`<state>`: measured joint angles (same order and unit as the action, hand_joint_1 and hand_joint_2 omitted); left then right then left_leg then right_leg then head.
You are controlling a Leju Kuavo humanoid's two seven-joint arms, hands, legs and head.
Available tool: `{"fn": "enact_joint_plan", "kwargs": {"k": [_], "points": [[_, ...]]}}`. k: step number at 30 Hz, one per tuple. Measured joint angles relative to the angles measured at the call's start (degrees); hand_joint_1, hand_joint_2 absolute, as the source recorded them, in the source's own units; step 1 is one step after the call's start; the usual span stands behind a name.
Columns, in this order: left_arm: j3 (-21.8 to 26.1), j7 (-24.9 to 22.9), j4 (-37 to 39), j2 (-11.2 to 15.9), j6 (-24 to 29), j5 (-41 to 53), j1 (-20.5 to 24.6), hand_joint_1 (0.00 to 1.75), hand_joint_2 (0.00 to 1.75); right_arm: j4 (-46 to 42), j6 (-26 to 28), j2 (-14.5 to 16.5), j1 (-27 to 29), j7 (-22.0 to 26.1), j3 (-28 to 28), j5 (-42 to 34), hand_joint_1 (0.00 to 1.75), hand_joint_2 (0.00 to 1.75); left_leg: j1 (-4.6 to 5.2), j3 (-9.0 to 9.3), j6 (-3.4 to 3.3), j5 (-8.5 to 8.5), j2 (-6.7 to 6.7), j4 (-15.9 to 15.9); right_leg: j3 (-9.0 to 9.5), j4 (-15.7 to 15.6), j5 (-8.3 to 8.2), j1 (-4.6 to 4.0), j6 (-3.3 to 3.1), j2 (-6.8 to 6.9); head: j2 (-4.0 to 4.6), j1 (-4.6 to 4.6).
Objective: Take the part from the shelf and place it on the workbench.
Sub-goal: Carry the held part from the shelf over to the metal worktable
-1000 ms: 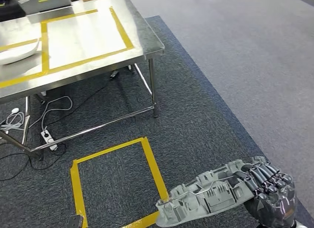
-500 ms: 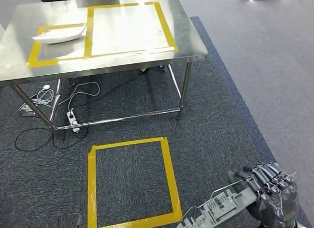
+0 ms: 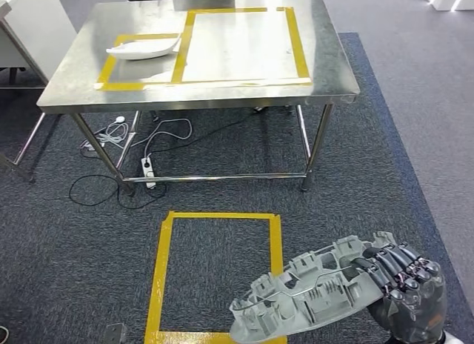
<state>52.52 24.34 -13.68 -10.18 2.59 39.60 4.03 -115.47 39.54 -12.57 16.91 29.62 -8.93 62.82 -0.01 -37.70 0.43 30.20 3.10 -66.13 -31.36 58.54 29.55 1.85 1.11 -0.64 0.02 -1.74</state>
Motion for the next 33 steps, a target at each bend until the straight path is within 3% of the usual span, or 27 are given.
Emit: {"fn": "enact_joint_plan", "kwargs": {"k": [2,3,4,6,7,9,13,15,17,18,19,20,21,22,24,28,30,33], "points": [[0.0,0.0,0.0,0.0,0.0,0.1,0.2,0.0,1.75,0.1,0.0,0.0,0.1,-0.1,-0.1,-1.5,1.75,1.75,-0.25,-3.44,0.34,2.76,-2.06,-6.9,0.15,0.0,0.24,-0.2,-0.29,1.28,0.01,-0.13],[0.0,0.0,0.0,0.0,0.0,0.2,0.2,0.0,1.75,0.1,0.0,0.0,0.0,-0.1,-0.2,-2.3,1.75,1.75,-0.33,-4.21,0.36,2.81,-2.32,-8.4,0.23,0.0,0.37,-0.24,-0.31,1.73,0.0,-0.13],[0.0,0.0,0.0,0.0,0.0,0.2,0.1,0.0,1.75,0.1,0.0,0.0,0.0,-0.1,-0.2,-2.9,1.75,1.75,-0.36,-3.96,0.29,1.8,-2.41,-7.9,0.36,0.0,0.51,-0.26,-0.3,2.06,0.0,-0.14],[0.0,0.0,0.0,0.0,0.0,0.3,0.0,0.0,1.75,0.1,0.0,0.0,-0.1,-0.1,-0.3,-3.6,1.75,1.75,-0.23,-0.77,-0.33,-2.08,-2.53,-1.5,0.78,0.0,0.89,-0.26,-0.14,2.42,0.0,-0.15],[0.0,0.0,0.0,0.1,0.0,0.3,0.0,0.0,1.75,0.1,0.0,0.0,-0.2,0.0,-0.4,-3.7,1.75,1.75,-0.01,1.07,-0.88,-3.23,-2.78,2.0,0.98,0.0,1.11,-0.35,0.06,2.53,0.01,-0.14],[0.0,0.0,0.0,0.2,0.1,0.3,0.1,0.0,1.75,0.1,0.0,0.0,-0.3,0.0,-0.5,-3.8,1.75,1.75,0.48,3.15,-1.81,-3.54,-3.24,6.2,1.3,-0.2,1.32,-0.33,0.78,2.68,0.0,-0.12],[0.0,0.0,0.0,0.3,0.2,0.3,0.0,0.0,1.75,0.2,0.0,-0.1,-0.4,0.1,-0.7,-3.7,1.75,1.75,0.39,4.61,-2.85,-2.87,-2.98,7.6,1.31,1.4,1.52,-0.14,2.37,2.35,0.0,0.02],[0.0,0.0,0.0,0.2,0.3,0.3,0.0,0.0,1.75,0.2,0.0,-0.1,-0.5,0.1,-0.9,-3.7,1.75,1.75,0.26,5.37,-3.29,-2.64,-2.84,7.8,-1.51,6.4,3.96,-0.12,2.56,1.44,0.0,0.38],[0.0,0.0,0.0,0.2,0.2,0.3,0.0,0.0,1.75,0.3,0.0,-0.1,-0.4,0.2,-1.0,-3.6,1.75,1.75,0.41,5.68,-3.61,-2.13,-2.72,7.8,-6.14,13.2,6.45,-0.18,2.71,0.9,0.01,0.57],[0.0,-0.1,0.0,0.1,0.2,0.3,0.0,0.0,1.75,0.3,0.0,-0.1,-0.2,0.1,-1.0,-3.6,1.75,1.75,0.5,5.97,-3.66,-1.81,-2.63,7.8,-7.85,15.0,6.57,-0.2,2.76,0.84,0.01,0.56],[0.0,-0.1,0.0,0.1,0.2,0.3,-0.1,0.0,1.75,0.3,0.0,-0.1,-0.1,0.1,-1.1,-3.5,1.75,1.75,0.55,6.43,-3.63,-1.45,-2.52,7.8,-8.54,14.9,5.43,-0.21,2.76,0.83,0.01,0.56],[0.0,-0.2,0.0,0.0,0.2,0.3,-0.2,0.0,1.75,0.4,0.0,-0.1,0.0,0.1,-1.1,-3.4,1.75,1.75,0.57,7.08,-3.54,-1.01,-2.39,7.8,-8.08,12.5,3.14,-0.22,2.72,0.83,0.0,0.57],[0.0,-0.3,0.0,0.0,0.2,0.4,-0.2,0.0,1.75,0.4,0.0,-0.1,0.1,0.0,-1.2,-3.3,1.75,1.75,0.56,7.85,-3.41,-0.49,-2.3,7.8,-6.9,8.8,0.42,-0.22,2.63,0.83,0.0,0.57],[0.0,-0.3,0.0,0.0,0.2,0.4,-0.2,0.0,1.75,0.4,0.0,-0.2,0.1,0.0,-1.2,-3.2,1.75,1.75,0.57,8.52,-3.21,0.01,-2.21,7.8,-5.7,5.5,-1.29,-0.3,2.48,0.8,0.0,0.57],[0.0,-0.4,0.0,0.0,0.2,0.4,-0.1,0.0,1.75,0.5,0.0,-0.2,0.1,-0.1,-1.4,-3.1,1.75,1.75,0.6,9.16,-2.57,0.93,-2.13,7.8,-3.95,1.4,-1.88,-0.56,1.78,0.82,-0.01,0.63],[0.0,-0.4,0.0,0.0,0.2,0.4,0.0,0.0,1.75,0.5,0.0,-0.3,0.4,-0.2,-1.5,-3.1,1.75,1.75,0.61,9.47,-1.29,1.37,-2.19,5.8,-1.98,0.4,-1.15,-0.5,0.16,0.86,-0.01,0.5],[0.0,-0.4,0.0,0.0,0.2,0.4,0.1,0.0,1.75,0.5,0.0,-0.3,0.3,-0.3,-1.5,-3.0,1.75,1.75,0.41,6.63,-0.66,2.25,-2.3,0.5,-0.64,0.1,-0.49,-0.27,-0.31,1.06,0.0,0.28],[0.0,-0.4,0.0,0.0,0.3,0.4,-0.1,0.0,1.75,0.5,0.0,-0.3,0.3,-0.5,-1.6,-3.0,1.75,1.75,-0.09,-0.3,0.01,6.23,-2.35,-8.3,1.14,0.0,1.13,-0.18,-0.42,1.11,0.01,0.09]]}}
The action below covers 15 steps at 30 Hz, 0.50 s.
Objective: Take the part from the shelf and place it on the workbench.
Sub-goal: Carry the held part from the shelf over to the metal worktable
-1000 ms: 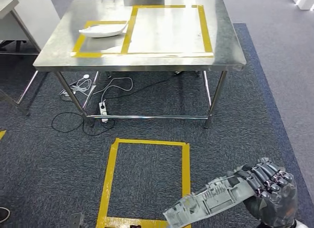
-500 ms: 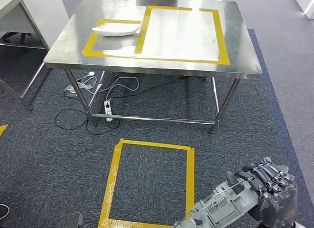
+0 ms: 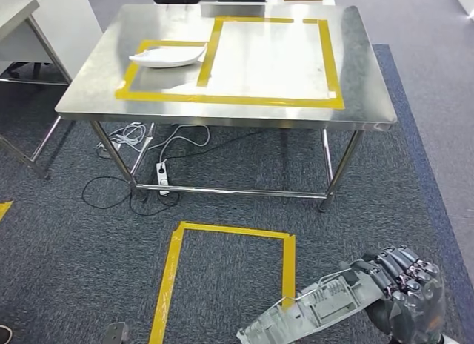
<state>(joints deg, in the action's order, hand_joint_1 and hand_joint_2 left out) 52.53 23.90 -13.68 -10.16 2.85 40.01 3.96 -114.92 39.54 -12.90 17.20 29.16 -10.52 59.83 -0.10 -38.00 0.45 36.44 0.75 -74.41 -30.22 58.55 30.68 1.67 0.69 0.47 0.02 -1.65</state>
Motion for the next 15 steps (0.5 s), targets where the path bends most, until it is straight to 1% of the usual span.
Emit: {"fn": "enact_joint_plan", "kwargs": {"k": [1,2,3,4,5,6,7,8,9,10,11,12,13,14,15], "points": [[0.0,0.0,0.0,0.0,0.0,0.0,-0.1,0.0,1.75,0.0,0.0,0.0,0.0,0.0,0.0,0.0,1.75,1.75,-0.12,-1.31,0.07,0.62,-0.01,-0.4,0.77,0.0,0.65,0.05,0.11,-0.06,0.0,0.01],[0.0,0.0,0.0,0.0,0.0,0.0,-0.3,0.0,1.75,0.0,0.0,0.0,0.0,0.0,0.0,0.0,1.75,1.75,-0.21,-1.8,0.07,-0.02,-0.03,1.0,1.71,0.0,1.36,0.13,0.23,-0.11,0.0,-0.02],[0.0,0.0,0.0,0.0,0.1,0.0,-0.3,0.0,1.75,0.0,0.0,0.0,0.0,0.0,-0.1,0.0,1.75,1.75,-0.26,-1.7,0.0,-2.08,-0.1,3.6,2.72,0.0,2.12,0.22,0.39,-0.13,0.0,-0.01],[0.0,0.0,0.0,0.0,0.1,0.0,-0.4,0.0,1.75,0.0,0.0,0.0,0.0,0.0,-0.1,0.0,1.75,1.75,-0.28,-1.46,-0.12,-5.59,-0.29,7.0,3.49,0.0,2.88,0.25,0.58,-0.11,0.0,-0.03],[0.0,0.0,0.0,0.0,0.1,0.0,-0.5,0.0,1.75,0.0,0.0,0.0,0.0,-0.1,-0.1,0.0,1.75,1.75,-0.23,-1.25,-0.3,-8.53,-0.51,9.9,4.07,-0.1,3.63,0.19,0.86,-0.13,0.0,-0.1],[0.0,-0.1,0.1,0.0,0.1,0.0,-0.5,0.0,1.75,0.1,0.0,-0.1,0.0,-0.1,-0.1,0.0,1.75,1.75,-0.13,-1.05,-0.56,-10.69,-0.68,11.7,4.47,-0.4,4.26,0.11,1.23,-0.14,0.0,-0.03],[0.1,-0.1,0.1,0.0,0.1,0.0,-0.5,0.0,1.75,0.1,0.0,-0.1,-0.1,-0.1,-0.1,0.0,1.75,1.75,-0.04,-0.96,-0.93,-11.77,-0.76,12.8,4.93,-0.6,4.49,0.03,1.71,-0.18,0.0,0.02],[0.1,-0.1,0.1,0.0,0.1,0.0,-0.5,0.0,1.75,0.1,0.0,-0.2,-0.1,-0.2,-0.1,-0.1,1.75,1.75,0.04,-0.71,-1.35,-11.39,-0.7,13.0,5.39,-0.7,4.32,0.01,2.21,-0.21,0.0,0.08],[0.1,-0.1,0.1,0.0,0.1,0.0,-0.5,0.0,1.75,0.2,0.0,-0.3,-0.2,-0.3,-0.2,-0.1,1.75,1.75,-0.03,-0.21,-1.82,-11.3,-0.54,13.3,5.37,-0.4,3.86,0.08,2.64,-0.2,-0.01,0.2],[0.1,-0.1,0.1,0.0,0.0,0.0,-0.5,0.0,1.75,0.2,0.0,-0.3,-0.2,-0.3,-0.2,-0.2,1.75,1.75,-0.11,0.34,-2.27,-11.21,-0.43,13.8,4.76,1.1,3.03,0.13,2.93,-0.22,-0.01,0.29],[0.1,0.0,0.1,0.0,0.0,0.0,-0.4,0.0,1.75,0.2,0.0,-0.3,-0.3,-0.4,-0.3,-0.2,1.75,1.75,-0.17,1.0,-2.67,-11.05,-0.35,14.2,3.15,3.5,2.46,0.13,3.04,-0.25,-0.01,0.42],[0.1,0.0,0.1,0.0,0.0,0.0,-0.4,0.0,1.75,0.2,0.0,-0.4,-0.3,-0.5,-0.4,-0.3,1.75,1.75,-0.21,1.68,-3.02,-10.81,-0.28,14.6,0.81,6.9,2.54,0.08,3.03,-0.28,-0.01,0.52],[0.1,0.0,0.1,0.0,0.0,0.0,-0.3,0.0,1.75,0.2,0.0,-0.5,-0.3,-0.6,-0.4,-0.3,1.75,1.75,-0.12,2.25,-3.29,-10.41,-0.26,14.8,-1.81,10.5,3.5,-0.02,2.96,-0.32,-0.01,0.67],[0.1,0.1,0.1,0.0,0.0,0.0,-0.3,0.0,1.75,0.2,0.0,-0.5,-0.3,-0.7,-0.4,-0.4,1.75,1.75,-0.01,2.8,-3.48,-9.94,-0.2,14.9,-4.4,13.3,5.37,-0.12,2.91,-0.34,-0.01,0.71],[0.1,0.1,0.1,0.0,0.0,0.0,-0.3,0.0,1.75,0.2,0.0,-0.5,-0.2,-0.7,-0.5,-0.5,1.75,1.75,0.14,3.43,-3.62,-9.38,-0.11,15.0,-6.57,14.9,7.45,-0.21,2.85,-0.35,0.0,0.73]]}}
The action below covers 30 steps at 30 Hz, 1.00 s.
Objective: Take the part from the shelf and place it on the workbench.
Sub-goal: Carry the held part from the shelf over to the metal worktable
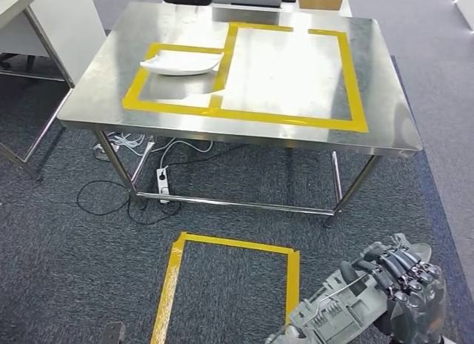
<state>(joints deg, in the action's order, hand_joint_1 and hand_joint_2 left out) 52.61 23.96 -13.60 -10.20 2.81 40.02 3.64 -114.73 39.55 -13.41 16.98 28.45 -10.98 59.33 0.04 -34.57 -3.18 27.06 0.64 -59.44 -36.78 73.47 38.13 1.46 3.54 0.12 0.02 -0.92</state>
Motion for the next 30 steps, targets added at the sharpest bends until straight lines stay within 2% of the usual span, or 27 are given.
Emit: {"fn": "enact_joint_plan", "kwargs": {"k": [1,2,3,5,6,7,10,11,13,15,16,17,18,21,22,23,25,26,27,28,30], "points": [[0.0,0.0,0.0,0.0,0.0,0.0,0.0,0.0,1.75,0.0,0.0,0.0,0.0,0.0,0.0,-0.1,1.75,1.75,0.17,0.72,-0.1,0.6,0.11,0.0,-1.44,0.3,1.41,-0.1,-0.08,0.0,0.0,0.05],[0.0,0.0,0.0,0.0,0.0,0.0,-0.1,0.0,1.75,0.0,0.0,0.0,0.1,0.0,-0.1,-0.1,1.75,1.75,0.35,1.55,-0.15,1.22,0.22,0.0,-2.02,-1.0,1.37,-0.22,-0.27,0.0,0.0,0.05],[0.0,0.0,0.0,0.0,0.0,0.0,-0.1,0.0,1.75,0.0,0.0,0.0,0.1,0.0,-0.2,-0.1,1.75,1.75,0.53,2.47,-0.17,1.86,0.31,0.0,-1.88,-3.7,-0.45,-0.41,-0.6,-0.01,0.0,0.06],[0.0,0.0,0.0,0.0,0.0,0.1,-0.1,0.0,1.75,0.0,0.0,0.0,0.1,0.1,-0.4,-0.2,1.75,1.75,0.83,3.96,-0.07,3.18,0.44,0.0,-0.65,-10.1,-6.69,-0.94,-1.57,-0.07,0.0,0.03],[0.0,0.0,0.0,-0.1,0.0,0.1,0.0,0.0,1.75,0.1,0.0,0.0,0.1,0.1,-0.4,-0.2,1.75,1.75,0.94,4.51,0.15,3.81,0.53,0.0,-0.01,-12.3,-8.83,-1.18,-2.01,-0.12,0.0,0.02],[0.0,0.0,0.0,-0.1,0.0,0.1,0.1,0.0,1.75,0.1,0.0,0.0,0.1,0.2,-0.5,-0.3,1.75,1.75,1.02,5.06,0.43,4.22,0.62,-0.1,0.4,-13.4,-9.86,-1.35,-2.38,-0.18,0.0,-0.02],[0.0,0.0,0.0,0.0,-0.1,0.2,0.2,0.0,1.75,0.1,0.0,0.0,0.1,0.5,-0.6,-0.4,1.75,1.75,1.11,6.03,1.36,4.47,0.63,-1.4,2.33,-14.3,-9.8,-1.21,-3.33,-0.17,0.0,-0.03],[0.0,0.0,0.0,0.0,-0.1,0.2,0.3,0.0,1.75,0.1,0.0,0.0,0.0,0.5,-0.6,-0.5,1.75,1.75,1.08,5.45,1.63,4.63,0.54,-2.9,3.2,-14.5,-9.82,-1.07,-3.64,-0.08,-0.01,-0.14],[0.0,0.0,0.1,0.0,-0.1,0.3,0.5,0.0,1.75,0.1,0.0,0.0,0.1,0.6,-0.6,-0.6,1.75,1.75,0.76,2.21,2.31,5.99,0.36,-8.7,4.47,-14.8,-9.57,-0.87,-3.92,0.09,-0.01,-0.35],[0.0,0.0,0.1,0.0,-0.1,0.4,0.4,0.0,1.75,0.1,0.0,0.0,0.1,0.7,-0.6,-0.6,1.75,1.75,0.21,-2.27,3.04,9.26,0.27,-14.5,5.21,-14.8,-8.8,-0.74,-3.88,0.05,0.0,-0.42],[0.0,0.0,0.1,0.0,-0.1,0.4,0.3,0.0,1.75,0.1,0.0,0.0,0.1,0.7,-0.6,-0.6,1.75,1.75,-0.05,-3.81,3.3,10.78,0.23,-15.6,5.7,-14.8,-8.31,-0.63,-3.76,-0.01,0.0,-0.44],[0.0,0.0,0.1,0.0,-0.1,0.4,0.2,0.0,1.75,0.1,0.0,0.0,0.1,0.7,-0.6,-0.7,1.75,1.75,-0.27,-4.6,3.49,11.37,0.18,-15.1,6.33,-14.8,-7.74,-0.48,-3.59,-0.09,0.0,-0.44],[0.0,0.0,0.1,0.0,-0.1,0.4,0.1,0.0,1.75,0.1,0.0,0.0,0.1,0.7,-0.6,-0.7,1.75,1.75,-0.46,-4.66,3.64,10.47,0.13,-13.1,7.09,-14.8,-7.13,-0.3,-3.33,-0.14,0.0,-0.44],[0.0,-0.1,0.1,0.1,-0.1,0.5,0.0,0.0,1.75,0.1,0.0,0.0,0.0,0.8,-0.6,-0.8,1.75,1.75,-0.68,-3.61,3.74,1.88,-0.33,-4.2,8.68,-14.8,-5.13,-0.08,-2.27,-0.16,0.0,-0.58],[0.0,-0.1,0.1,0.1,-0.1,0.5,-0.1,0.0,1.75,0.1,0.0,0.0,0.0,0.8,-0.6,-0.8,1.75,1.75,-0.65,-3.42,3.57,0.02,-0.49,-2.6,8.99,-15.0,-4.58,-0.12,-1.85,-0.17,0.0,-0.6],[0.0,-0.2,0.1,0.1,0.0,0.5,-0.1,0.0,1.75,0.1,0.0,0.0,-0.1,0.8,-0.6,-0.9,1.75,1.75,-0.63,-3.36,3.23,-0.58,-0.57,-1.7,9.63,-15.0,-4.49,-0.19,-1.36,-0.21,0.0,-0.61],[0.0,-0.2,0.1,0.0,0.0,0.6,-0.1,0.0,1.75,0.1,0.0,0.0,-0.2,0.9,-0.7,-1.0,1.75,1.75,-0.7,-2.27,2.22,-0.47,-0.42,-1.2,10.21,-14.8,-4.85,-0.15,-0.49,-0.15,0.0,-0.46],[0.0,-0.3,0.1,0.0,0.0,0.6,-0.1,0.0,1.75,0.1,0.0,0.0,-0.4,0.9,-0.7,-1.1,1.75,1.75,-0.77,-1.62,1.69,-0.47,-0.35,-0.9,9.89,-13.4,-5.07,-0.12,-0.21,-0.12,0.0,-0.31],[0.0,-0.3,0.1,0.0,0.0,0.6,0.0,0.0,1.75,0.1,0.0,0.0,-0.6,1.0,-0.7,-1.1,1.75,1.75,-0.8,-0.94,1.27,-0.37,-0.32,-0.8,8.59,-11.2,-4.69,-0.09,-0.06,-0.08,0.0,-0.16],[0.0,-0.3,0.1,0.0,0.0,0.6,0.1,0.0,1.75,0.1,0.0,0.0,-0.8,1.0,-0.7,-1.2,1.75,1.75,-0.79,-0.49,0.99,-0.08,-0.31,-0.7,6.5,-8.2,-3.76,-0.08,0.01,-0.06,-0.01,0.0],[0.0,-0.3,0.1,0.0,0.0,0.7,0.2,0.0,1.75,0.1,0.0,0.0,-0.8,1.1,-0.8,-1.3,1.75,1.75,-0.6,0.33,0.68,0.89,-0.29,-0.7,1.5,-1.8,-0.73,-0.15,0.05,-0.06,-0.01,0.25]]}}
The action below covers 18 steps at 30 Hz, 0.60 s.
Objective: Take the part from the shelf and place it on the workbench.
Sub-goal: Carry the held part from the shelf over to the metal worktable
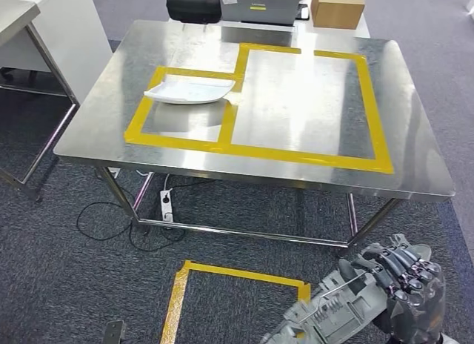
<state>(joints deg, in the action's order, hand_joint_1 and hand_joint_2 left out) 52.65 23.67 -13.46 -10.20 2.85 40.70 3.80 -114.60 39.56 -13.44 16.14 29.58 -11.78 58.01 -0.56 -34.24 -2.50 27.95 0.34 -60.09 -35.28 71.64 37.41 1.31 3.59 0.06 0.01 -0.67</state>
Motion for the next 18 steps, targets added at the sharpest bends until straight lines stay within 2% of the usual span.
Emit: {"fn": "enact_joint_plan", "kwargs": {"k": [1,2,3,5,6,7,10,11,13,15,16,17,18], "points": [[0.0,0.0,0.0,0.0,0.0,0.0,0.0,0.0,1.75,0.0,0.0,0.0,0.0,0.0,0.0,0.0,1.75,1.75,0.1,0.53,-0.07,0.52,0.03,0.0,-1.88,1.5,1.16,-0.04,-0.04,0.0,0.0,0.07],[0.0,0.0,0.0,0.0,0.0,0.1,-0.1,0.0,1.75,0.0,0.0,0.0,0.1,0.1,0.0,-0.1,1.75,1.75,0.19,1.21,-0.09,1.09,0.09,0.0,-2.94,1.5,1.34,-0.08,-0.1,-0.01,0.01,0.15],[0.0,0.0,0.0,0.0,0.0,0.2,-0.1,0.0,1.75,0.0,0.0,0.0,0.1,0.1,0.0,-0.1,1.75,1.75,0.25,2.04,-0.06,1.7,0.15,0.0,-3.05,-0.5,0.11,-0.12,-0.21,0.0,0.01,0.19],[0.0,0.0,0.0,0.0,0.0,0.3,-0.1,0.0,1.75,0.0,0.0,0.0,0.1,0.1,0.0,-0.1,1.75,1.75,0.33,3.84,0.18,3.04,0.23,0.0,-1.8,-6.9,-5.27,-0.25,-0.59,0.03,0.01,0.23],[0.0,0.0,0.0,0.0,0.0,0.3,-0.1,0.0,1.75,0.0,0.0,0.0,0.0,0.1,-0.1,-0.1,1.75,1.75,0.37,4.55,0.42,3.65,0.28,0.0,-1.18,-9.4,-7.01,-0.37,-0.82,0.15,0.01,0.25],[0.0,0.0,0.0,0.0,0.0,0.3,-0.1,0.0,1.75,0.1,0.0,0.0,0.0,0.1,-0.1,-0.1,1.75,1.75,0.41,5.06,0.78,4.19,0.31,0.1,-0.58,-10.8,-8.18,-0.53,-1.13,0.25,0.01,0.29],[0.0,-0.1,0.0,0.0,0.0,0.4,0.0,0.0,1.75,0.0,0.0,0.0,0.0,0.2,-0.2,-0.2,1.75,1.75,0.49,5.97,1.89,4.43,0.33,-0.9,0.97,-11.6,-8.27,-0.61,-2.22,0.26,0.01,0.36],[0.0,-0.1,0.0,0.0,0.0,0.4,0.1,0.0,1.75,0.0,0.0,0.0,0.0,0.2,-0.2,-0.2,1.75,1.75,0.49,5.56,2.17,4.17,0.3,-2.4,1.62,-11.8,-8.16,-0.48,-2.54,0.25,0.01,0.29],[0.0,-0.1,0.0,0.0,0.1,0.3,0.3,0.0,1.75,0.0,0.0,0.0,-0.1,0.2,-0.3,-0.4,1.75,1.75,0.4,2.49,2.68,4.68,0.24,-7.5,3.18,-12.3,-7.54,-0.27,-2.99,0.28,0.01,0.13],[0.0,-0.1,0.0,0.0,0.1,0.3,0.3,0.0,1.75,0.0,0.0,0.0,-0.1,0.2,-0.3,-0.4,1.75,1.75,0.31,-1.82,3.07,7.45,0.22,-13.2,4.2,-12.4,-6.61,-0.26,-3.17,0.22,0.01,0.04],[0.0,-0.1,0.0,0.0,0.0,0.4,0.2,0.0,1.75,0.0,0.0,0.0,-0.1,0.2,-0.3,-0.4,1.75,1.75,0.29,-3.65,3.18,8.96,0.21,-14.8,4.79,-12.4,-6.04,-0.26,-3.15,0.14,0.01,0.02],[0.0,-0.2,0.0,0.0,0.0,0.4,0.0,0.0,1.75,0.0,0.0,0.0,0.0,0.1,-0.3,-0.4,1.75,1.75,0.29,-4.86,3.2,9.75,0.21,-15.0,5.53,-12.4,-5.41,-0.26,-3.12,0.05,0.01,0.03],[0.0,-0.2,0.0,0.0,0.0,0.4,-0.1,0.0,1.75,0.0,0.0,0.0,0.0,0.1,-0.3,-0.4,1.75,1.75,0.3,-5.38,3.11,9.38,0.21,-13.8,6.43,-12.4,-4.77,-0.26,-3.05,-0.02,0.01,0.01]]}}
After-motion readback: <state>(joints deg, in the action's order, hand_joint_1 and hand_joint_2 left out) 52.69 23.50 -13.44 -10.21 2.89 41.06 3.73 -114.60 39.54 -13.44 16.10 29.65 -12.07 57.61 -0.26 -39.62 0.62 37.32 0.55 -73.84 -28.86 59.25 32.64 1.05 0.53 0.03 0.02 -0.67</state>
